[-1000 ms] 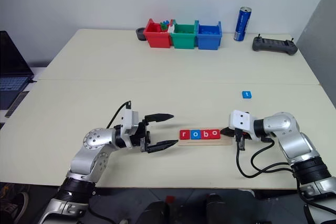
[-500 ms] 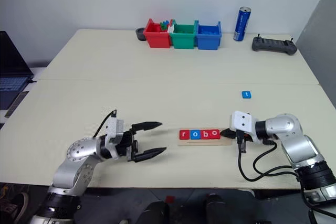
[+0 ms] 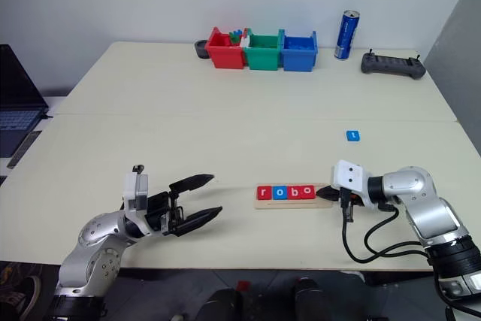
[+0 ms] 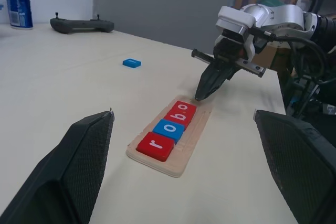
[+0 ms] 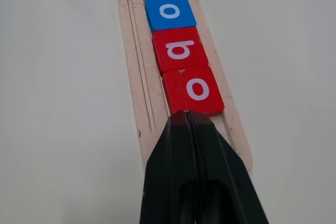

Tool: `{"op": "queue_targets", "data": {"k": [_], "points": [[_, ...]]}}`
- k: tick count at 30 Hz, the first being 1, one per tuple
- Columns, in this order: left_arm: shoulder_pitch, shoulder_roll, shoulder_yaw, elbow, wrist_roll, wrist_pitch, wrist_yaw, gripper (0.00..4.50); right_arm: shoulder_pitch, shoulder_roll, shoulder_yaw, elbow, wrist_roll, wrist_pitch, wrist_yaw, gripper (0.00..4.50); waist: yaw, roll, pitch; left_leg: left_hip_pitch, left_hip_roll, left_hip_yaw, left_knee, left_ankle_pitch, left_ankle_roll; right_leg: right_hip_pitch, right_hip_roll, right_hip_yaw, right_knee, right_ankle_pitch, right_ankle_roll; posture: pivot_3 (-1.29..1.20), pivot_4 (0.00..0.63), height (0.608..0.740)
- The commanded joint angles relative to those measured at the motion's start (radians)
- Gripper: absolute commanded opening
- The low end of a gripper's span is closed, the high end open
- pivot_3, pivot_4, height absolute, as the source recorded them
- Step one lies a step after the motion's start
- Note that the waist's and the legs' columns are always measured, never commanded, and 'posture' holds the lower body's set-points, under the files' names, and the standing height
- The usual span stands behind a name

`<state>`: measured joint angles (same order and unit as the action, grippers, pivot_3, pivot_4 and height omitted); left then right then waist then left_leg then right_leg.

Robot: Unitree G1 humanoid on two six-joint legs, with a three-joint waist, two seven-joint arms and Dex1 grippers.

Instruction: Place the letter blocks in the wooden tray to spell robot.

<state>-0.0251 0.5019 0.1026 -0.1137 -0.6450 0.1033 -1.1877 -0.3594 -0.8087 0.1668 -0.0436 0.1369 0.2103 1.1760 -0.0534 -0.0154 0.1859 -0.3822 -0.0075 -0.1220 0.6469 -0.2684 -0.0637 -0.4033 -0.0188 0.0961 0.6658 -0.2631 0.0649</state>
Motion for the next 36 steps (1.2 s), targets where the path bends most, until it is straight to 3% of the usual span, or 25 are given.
{"op": "queue_targets", "data": {"k": [1, 10, 36], "points": [[0.013, -0.012, 0.033, -0.034, -0.013, -0.031, 0.010, 4.50, 0.012, -0.021, -0.048, -0.032, 0.019, -0.003, -0.007, 0.02, 0.001, 0.000, 0.000, 0.000, 0.000, 0.000, 0.000, 0.000, 0.000, 0.000, 0.000, 0.000, 0.000, 0.000, 0.000, 0.00, 0.150, 0.740], [0.025, -0.024, 0.038, -0.007, 0.025, -0.111, 0.006, 4.50, -0.005, -0.017, -0.058, -0.005, 0.014, -0.009, -0.012, 0.02, 0.001, 0.000, 0.000, 0.000, 0.000, 0.000, 0.000, 0.000, 0.000, 0.000, 0.000, 0.000, 0.000, 0.000, 0.000, 0.00, 0.150, 0.740], [-0.037, -0.013, 0.021, 0.046, 0.043, -0.129, -0.039, 4.50, -0.016, -0.008, -0.060, 0.001, 0.018, -0.003, -0.051, 0.02, 0.000, 0.000, 0.000, 0.000, 0.000, 0.000, 0.000, 0.000, 0.000, 0.000, 0.000, 0.000, 0.000, 0.000, 0.000, 0.00, 0.150, 0.740]]}}
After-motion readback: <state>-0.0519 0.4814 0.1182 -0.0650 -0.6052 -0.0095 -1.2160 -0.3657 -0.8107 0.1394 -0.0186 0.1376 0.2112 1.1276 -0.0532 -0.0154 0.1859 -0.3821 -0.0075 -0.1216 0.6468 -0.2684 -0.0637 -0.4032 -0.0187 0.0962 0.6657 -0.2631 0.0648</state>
